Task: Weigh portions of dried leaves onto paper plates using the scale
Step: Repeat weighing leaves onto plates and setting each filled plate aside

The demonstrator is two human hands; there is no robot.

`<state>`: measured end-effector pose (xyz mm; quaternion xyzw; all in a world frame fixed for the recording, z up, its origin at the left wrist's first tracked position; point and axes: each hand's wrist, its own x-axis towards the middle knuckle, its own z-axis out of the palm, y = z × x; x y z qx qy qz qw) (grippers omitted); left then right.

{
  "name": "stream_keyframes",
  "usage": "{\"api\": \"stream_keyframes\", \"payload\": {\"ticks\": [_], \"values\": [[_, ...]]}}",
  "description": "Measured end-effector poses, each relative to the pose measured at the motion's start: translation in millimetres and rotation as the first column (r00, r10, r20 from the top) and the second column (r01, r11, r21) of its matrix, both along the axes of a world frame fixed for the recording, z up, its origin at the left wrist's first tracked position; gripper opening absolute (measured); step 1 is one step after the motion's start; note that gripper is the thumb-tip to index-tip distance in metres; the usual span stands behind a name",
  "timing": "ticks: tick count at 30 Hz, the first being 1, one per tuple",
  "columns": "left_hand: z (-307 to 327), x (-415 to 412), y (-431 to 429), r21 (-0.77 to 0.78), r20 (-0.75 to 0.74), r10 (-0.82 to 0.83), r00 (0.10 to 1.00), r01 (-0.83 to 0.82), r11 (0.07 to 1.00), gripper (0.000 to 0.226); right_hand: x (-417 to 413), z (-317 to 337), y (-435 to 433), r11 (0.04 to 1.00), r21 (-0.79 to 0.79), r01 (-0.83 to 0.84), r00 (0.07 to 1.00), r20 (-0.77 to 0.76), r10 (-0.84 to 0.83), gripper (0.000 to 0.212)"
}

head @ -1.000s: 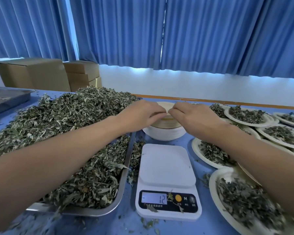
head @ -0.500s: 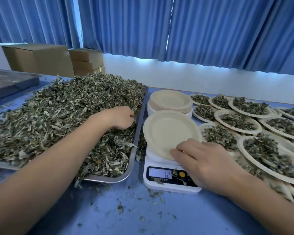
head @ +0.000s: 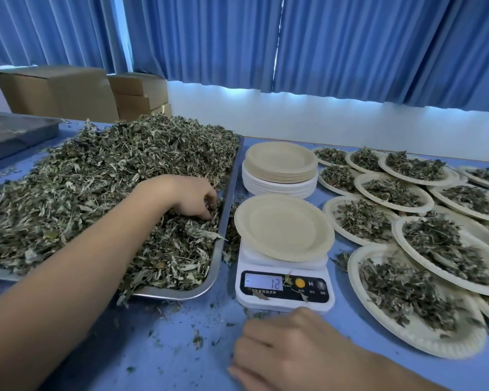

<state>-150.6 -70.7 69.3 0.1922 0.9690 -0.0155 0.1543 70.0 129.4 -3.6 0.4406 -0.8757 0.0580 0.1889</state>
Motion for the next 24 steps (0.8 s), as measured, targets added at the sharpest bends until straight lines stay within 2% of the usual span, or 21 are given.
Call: {"api": "stream_keyframes", "payload": {"ticks": [3,5,8,9,12,16,17,20,24], "values": [[-6,1,1,0.115,0.024,-0.006,1.0,0.003,0.993,0.082,-5,0,0,0.999,-0.046,-0.002,0.994,0.11,0.007,0.032],[-7,2,3,0.173,0.047,-0.044,0.998,0.035,0.984,0.089,-5,0,0,1.0,-0.03,0.0,0.994,0.112,0.003,0.032],[-8,5,9,0.155,0.061,-0.083,0.995,0.072,0.985,0.084,-5,-1,0,0.999,-0.045,0.016,0.985,0.174,-0.008,0.031],[-6,6,11,0.167,0.058,-0.093,0.994,0.082,0.983,0.077,-5,-1,0,0.999,-0.047,0.019,0.981,0.195,-0.01,0.031],[-2,10,14,0.149,0.023,-0.118,0.993,0.114,0.982,0.035,-6,0,0,0.999,-0.041,0.024,0.972,0.235,-0.014,0.033],[-5,12,13,0.059,-0.083,-0.113,0.99,0.118,0.991,0.013,-6,2,0,0.999,-0.034,0.036,0.967,0.255,-0.026,0.034],[-6,12,13,0.044,-0.119,-0.108,0.987,0.114,0.993,0.011,-6,2,-1,0.999,-0.035,0.038,0.967,0.253,-0.028,0.034],[-7,9,11,0.046,-0.159,-0.114,0.981,0.123,0.991,0.03,-6,3,-1,0.998,-0.036,0.043,0.964,0.263,-0.032,0.035],[-3,8,8,0.087,-0.087,-0.129,0.988,0.137,0.987,0.037,-6,3,-2,0.998,-0.031,0.051,0.964,0.263,-0.041,0.036]]}}
